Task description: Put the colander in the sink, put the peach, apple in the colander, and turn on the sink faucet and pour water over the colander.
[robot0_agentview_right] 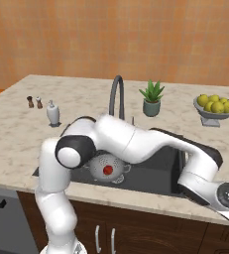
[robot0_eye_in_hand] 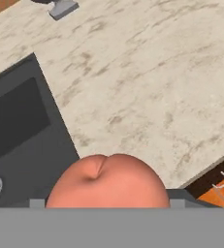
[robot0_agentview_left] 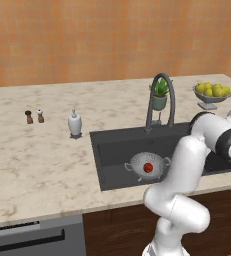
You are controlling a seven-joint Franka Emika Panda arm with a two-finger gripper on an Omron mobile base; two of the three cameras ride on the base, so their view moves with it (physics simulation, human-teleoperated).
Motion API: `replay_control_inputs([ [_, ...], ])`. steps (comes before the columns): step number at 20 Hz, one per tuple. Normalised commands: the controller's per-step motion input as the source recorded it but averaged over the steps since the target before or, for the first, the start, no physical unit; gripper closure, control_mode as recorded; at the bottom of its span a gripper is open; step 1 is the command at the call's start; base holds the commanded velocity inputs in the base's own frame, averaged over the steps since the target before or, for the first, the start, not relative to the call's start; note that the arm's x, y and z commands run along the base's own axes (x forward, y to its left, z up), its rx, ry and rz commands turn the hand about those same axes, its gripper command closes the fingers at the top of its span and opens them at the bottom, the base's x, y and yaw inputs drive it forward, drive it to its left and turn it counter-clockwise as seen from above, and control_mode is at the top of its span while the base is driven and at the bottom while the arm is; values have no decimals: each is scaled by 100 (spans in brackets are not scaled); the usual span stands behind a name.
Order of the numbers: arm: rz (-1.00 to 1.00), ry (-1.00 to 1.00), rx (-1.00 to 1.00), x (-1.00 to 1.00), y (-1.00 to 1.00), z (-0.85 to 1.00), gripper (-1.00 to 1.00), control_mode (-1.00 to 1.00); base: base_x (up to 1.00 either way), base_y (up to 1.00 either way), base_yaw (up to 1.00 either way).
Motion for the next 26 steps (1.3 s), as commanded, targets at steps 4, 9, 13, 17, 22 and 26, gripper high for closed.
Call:
replay_control_inputs([
  [4, 35, 7, 0, 1, 100, 100, 100, -100, 0, 0, 0],
  [9, 26, 2, -2, -1, 100, 90, 100, -100, 0, 0, 0],
  [13, 2, 0, -8, -23, 100, 49, 100, -100, 0, 0, 0],
  [17, -1, 2, -15, -3, 100, 26, 100, -100, 0, 0, 0],
  [22, -3, 19, -16, 0, 100, 40, 100, -100, 0, 0, 0],
  [26, 0, 40, -13, 0, 98, 96, 100, -100, 0, 0, 0],
])
